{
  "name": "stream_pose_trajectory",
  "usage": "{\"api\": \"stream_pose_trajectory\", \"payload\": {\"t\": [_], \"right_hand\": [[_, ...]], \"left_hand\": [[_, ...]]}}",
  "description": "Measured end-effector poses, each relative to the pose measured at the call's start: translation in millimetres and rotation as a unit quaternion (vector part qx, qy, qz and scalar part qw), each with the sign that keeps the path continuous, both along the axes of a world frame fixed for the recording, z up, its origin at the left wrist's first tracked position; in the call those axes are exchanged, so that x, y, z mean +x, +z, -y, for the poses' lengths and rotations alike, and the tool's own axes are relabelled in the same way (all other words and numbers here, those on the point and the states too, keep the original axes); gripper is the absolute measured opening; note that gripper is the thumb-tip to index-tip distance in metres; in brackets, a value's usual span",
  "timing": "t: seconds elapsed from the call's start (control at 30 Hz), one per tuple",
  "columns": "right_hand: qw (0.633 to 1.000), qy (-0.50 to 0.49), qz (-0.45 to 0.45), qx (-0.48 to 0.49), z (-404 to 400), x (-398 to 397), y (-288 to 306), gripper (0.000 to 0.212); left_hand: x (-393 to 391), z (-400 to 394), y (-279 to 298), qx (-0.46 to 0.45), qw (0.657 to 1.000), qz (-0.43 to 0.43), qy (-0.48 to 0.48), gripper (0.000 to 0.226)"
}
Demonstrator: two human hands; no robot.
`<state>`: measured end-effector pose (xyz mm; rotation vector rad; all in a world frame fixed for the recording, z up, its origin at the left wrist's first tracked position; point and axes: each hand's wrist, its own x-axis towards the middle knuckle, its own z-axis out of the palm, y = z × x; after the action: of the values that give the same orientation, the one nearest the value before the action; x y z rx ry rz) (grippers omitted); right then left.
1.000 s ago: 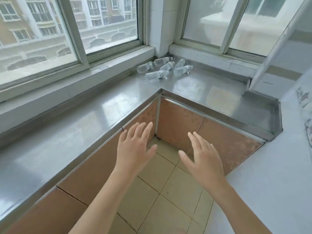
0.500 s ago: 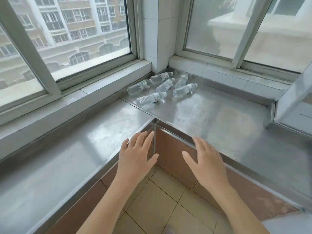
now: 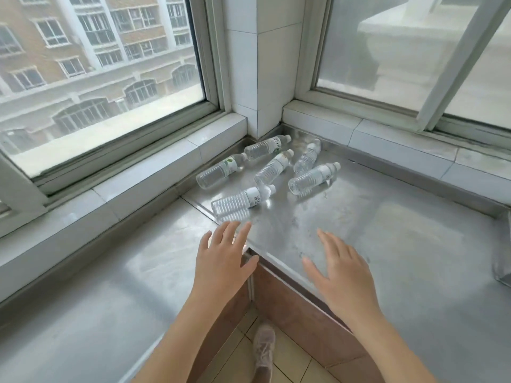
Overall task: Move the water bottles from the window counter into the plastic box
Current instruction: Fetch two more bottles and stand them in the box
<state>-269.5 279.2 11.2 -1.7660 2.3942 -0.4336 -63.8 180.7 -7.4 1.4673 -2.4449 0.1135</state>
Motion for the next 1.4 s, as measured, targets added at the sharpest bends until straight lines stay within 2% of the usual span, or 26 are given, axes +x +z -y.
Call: {"api": "stream_pose_trajectory", "payload": {"t": [0.27,0.47,0.77,1.0,1.23,1.33,1.4], "right_hand": [[0.999,-0.026,-0.012,0.045,134.9,-38.9,-20.4,0.081],[0.995,-0.032,-0.014,0.091,197.3,-50.6,-40.4,0.078],[0.992,-0.011,-0.009,0.126,243.7,-43.8,-63.3,0.067],[0.991,0.014,0.015,0.132,254.9,-42.3,-72.9,0.064],[0.994,-0.019,0.023,0.106,257.4,-72.8,-75.3,0.060],[0.992,-0.069,0.044,0.101,268.5,-97.4,-77.0,0.058],[0.983,-0.126,0.090,0.100,281.3,-114.6,-78.6,0.059]], "left_hand": [[-44.5,155.7,-35.5,0.044,0.999,0.027,-0.019,0.070],[-59.8,234.8,-73.8,0.109,0.991,0.076,-0.024,0.078],[-55.3,261.2,-111.4,0.242,0.967,0.086,0.005,0.079],[-63.2,269.0,-107.0,0.284,0.955,0.089,0.007,0.073],[-64.5,260.0,-94.8,0.350,0.933,-0.031,0.073,0.075],[-71.5,253.1,-82.7,0.369,0.919,-0.096,0.100,0.077],[-78.8,250.4,-74.0,0.372,0.911,-0.138,0.112,0.077]]}}
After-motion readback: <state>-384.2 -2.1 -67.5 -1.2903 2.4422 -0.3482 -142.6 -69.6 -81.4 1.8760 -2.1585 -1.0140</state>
